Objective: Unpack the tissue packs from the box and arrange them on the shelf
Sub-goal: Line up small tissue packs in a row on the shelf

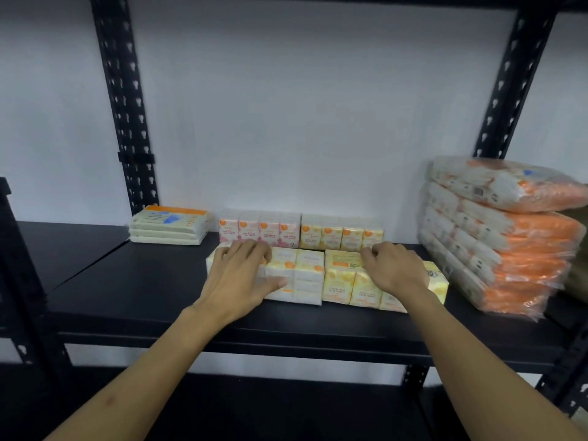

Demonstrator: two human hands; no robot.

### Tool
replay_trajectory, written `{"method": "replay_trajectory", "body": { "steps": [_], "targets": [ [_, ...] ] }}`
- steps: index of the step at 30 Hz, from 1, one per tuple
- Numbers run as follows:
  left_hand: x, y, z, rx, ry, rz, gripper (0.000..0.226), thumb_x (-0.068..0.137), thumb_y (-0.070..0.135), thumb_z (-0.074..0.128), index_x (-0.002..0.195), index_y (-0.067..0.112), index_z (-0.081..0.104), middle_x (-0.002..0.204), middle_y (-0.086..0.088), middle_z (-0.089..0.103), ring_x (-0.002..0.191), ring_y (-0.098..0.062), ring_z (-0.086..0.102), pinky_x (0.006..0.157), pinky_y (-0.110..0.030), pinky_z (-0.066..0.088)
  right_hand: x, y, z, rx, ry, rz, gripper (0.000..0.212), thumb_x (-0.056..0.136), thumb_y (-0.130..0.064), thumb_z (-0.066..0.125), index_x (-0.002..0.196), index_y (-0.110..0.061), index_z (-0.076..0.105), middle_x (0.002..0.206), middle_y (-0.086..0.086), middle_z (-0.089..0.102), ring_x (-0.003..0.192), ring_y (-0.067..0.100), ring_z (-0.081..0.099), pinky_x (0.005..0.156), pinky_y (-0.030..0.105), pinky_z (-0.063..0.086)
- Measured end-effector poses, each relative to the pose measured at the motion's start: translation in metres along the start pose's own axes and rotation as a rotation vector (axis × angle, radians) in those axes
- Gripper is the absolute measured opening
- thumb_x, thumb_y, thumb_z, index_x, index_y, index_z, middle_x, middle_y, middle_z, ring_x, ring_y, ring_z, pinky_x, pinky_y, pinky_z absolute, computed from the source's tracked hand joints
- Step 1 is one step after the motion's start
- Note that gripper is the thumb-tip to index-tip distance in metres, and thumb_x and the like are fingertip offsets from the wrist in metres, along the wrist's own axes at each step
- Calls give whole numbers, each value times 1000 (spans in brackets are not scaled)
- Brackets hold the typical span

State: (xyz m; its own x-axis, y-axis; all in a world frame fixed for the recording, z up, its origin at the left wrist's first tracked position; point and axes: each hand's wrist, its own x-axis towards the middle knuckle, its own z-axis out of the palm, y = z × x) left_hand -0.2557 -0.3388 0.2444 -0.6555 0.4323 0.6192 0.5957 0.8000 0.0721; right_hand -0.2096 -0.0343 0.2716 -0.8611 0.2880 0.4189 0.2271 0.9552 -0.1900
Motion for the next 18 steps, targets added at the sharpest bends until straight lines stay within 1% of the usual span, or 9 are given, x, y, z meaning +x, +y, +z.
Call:
{"method": "replay_trajectory", "body": {
  "steps": [2, 4, 5, 7, 9, 11, 12, 15, 18],
  "targets": [
    [13, 4, -9, 1, -29, -63, 55, 86, 81, 41, 109, 34, 55, 117, 13, 57, 111, -14, 52, 102, -42, 35, -2, -1, -2, -7, 2, 1, 48, 100, -43, 28, 76, -16, 60, 73, 2, 61, 69, 24, 57, 73, 37, 40],
    [25, 6, -11, 2, -53, -124, 59, 92, 77, 33, 122, 32, 55, 128, 8, 57, 122, -18, 50, 106, -44, 32, -5, -4, -4, -16, 9, 12, 47, 100, -41, 28, 74, -16, 58, 73, 2, 61, 67, 23, 55, 75, 38, 42],
    [29, 7, -8, -17, -79, -156, 60, 95, 74, 29, 129, 30, 53, 135, 6, 57, 127, -20, 49, 108, -44, 30, -7, -4, -4, -18, 24, 20, 46, 100, -40, 29, 72, -16, 57, 72, 2, 61, 66, 23, 53, 79, 40, 43],
    [33, 10, 2, -13, -161, -208, 67, 96, 70, 18, 134, 29, 54, 140, 3, 58, 131, -22, 49, 111, -46, 29, -10, -4, 0, -17, 104, 20, 43, 99, -38, 29, 69, -17, 53, 72, 0, 61, 67, 22, 53, 88, 43, 43],
    [32, 12, 10, 68, -174, -222, 76, 92, 68, 8, 127, 27, 61, 131, 2, 65, 125, -23, 54, 109, -47, 31, -16, -2, 8, -35, 239, -24, 39, 99, -36, 29, 76, -17, 54, 77, -1, 61, 75, 23, 54, 86, 43, 41],
    [30, 13, 14, 103, -141, -228, 76, 90, 66, 7, 123, 26, 63, 123, 1, 69, 119, -24, 57, 107, -46, 32, -28, 2, 20, -64, 361, -87, 33, 101, -34, 30, 87, -16, 54, 85, 1, 57, 82, 23, 51, 84, 41, 39],
    [29, 13, 14, 105, -133, -227, 75, 91, 66, 9, 123, 26, 63, 122, 0, 69, 118, -24, 57, 106, -46, 33, -36, 4, 25, -53, 399, -114, 29, 102, -33, 32, 91, -16, 53, 89, 1, 55, 84, 23, 49, 86, 40, 38],
    [27, 11, 14, 111, -125, -220, 75, 91, 66, 9, 126, 25, 62, 124, 0, 68, 120, -24, 56, 107, -46, 31, -60, 13, 33, 28, 456, -185, 26, 105, -33, 35, 100, -16, 53, 102, 1, 53, 92, 22, 48, 90, 38, 35],
    [24, 12, 13, 103, -119, -214, 77, 91, 66, 9, 128, 25, 61, 126, -1, 67, 122, -25, 56, 108, -47, 31, -76, 15, 29, 72, 443, -203, 25, 104, -35, 40, 105, -16, 57, 113, 2, 55, 100, 22, 49, 93, 36, 32]
  ]
}}
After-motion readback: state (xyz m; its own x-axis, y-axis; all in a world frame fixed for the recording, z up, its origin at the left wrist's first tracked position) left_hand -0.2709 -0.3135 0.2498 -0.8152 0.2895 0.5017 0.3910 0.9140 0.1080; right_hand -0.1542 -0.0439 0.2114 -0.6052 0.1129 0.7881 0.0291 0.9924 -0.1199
